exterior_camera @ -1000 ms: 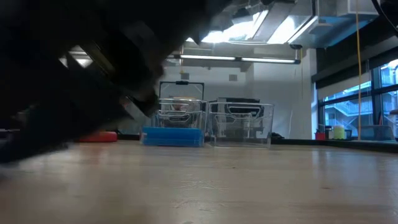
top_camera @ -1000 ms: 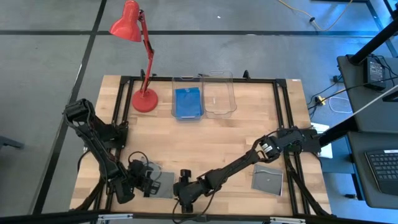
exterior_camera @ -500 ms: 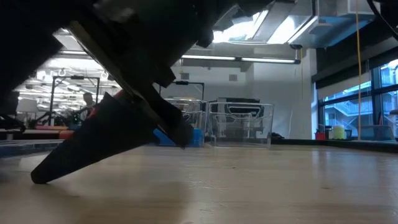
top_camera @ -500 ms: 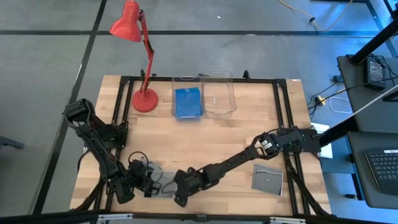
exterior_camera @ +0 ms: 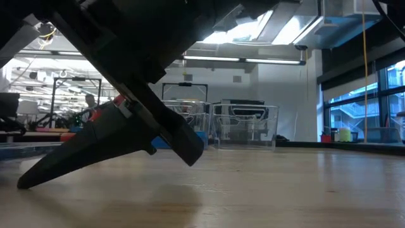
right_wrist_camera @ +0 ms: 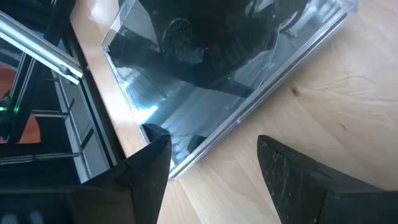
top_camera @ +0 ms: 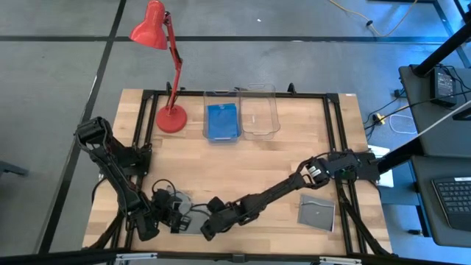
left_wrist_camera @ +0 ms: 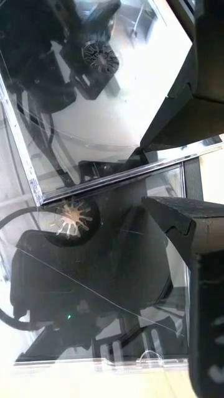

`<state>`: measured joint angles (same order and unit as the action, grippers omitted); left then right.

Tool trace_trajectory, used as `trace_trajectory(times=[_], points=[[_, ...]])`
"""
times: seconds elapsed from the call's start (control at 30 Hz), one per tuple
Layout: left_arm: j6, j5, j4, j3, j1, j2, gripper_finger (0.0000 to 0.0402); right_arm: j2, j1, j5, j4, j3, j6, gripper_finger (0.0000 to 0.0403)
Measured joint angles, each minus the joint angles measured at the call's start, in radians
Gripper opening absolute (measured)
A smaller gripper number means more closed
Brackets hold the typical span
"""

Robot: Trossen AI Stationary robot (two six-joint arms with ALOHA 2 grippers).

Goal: Pick & place jewel cases by type
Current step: Put the middle black CD case into the right transparent bin

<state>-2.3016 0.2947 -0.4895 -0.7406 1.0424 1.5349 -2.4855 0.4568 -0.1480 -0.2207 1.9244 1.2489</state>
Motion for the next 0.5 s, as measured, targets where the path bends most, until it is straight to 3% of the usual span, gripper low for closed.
trace_trajectory(times=[0.5], points=[[0.003, 0.026, 0.044, 0.002, -0.009, 0.002, 0.0127, -0.008, -0.009, -0.032, 0.114, -0.005, -0.130, 0.0243]])
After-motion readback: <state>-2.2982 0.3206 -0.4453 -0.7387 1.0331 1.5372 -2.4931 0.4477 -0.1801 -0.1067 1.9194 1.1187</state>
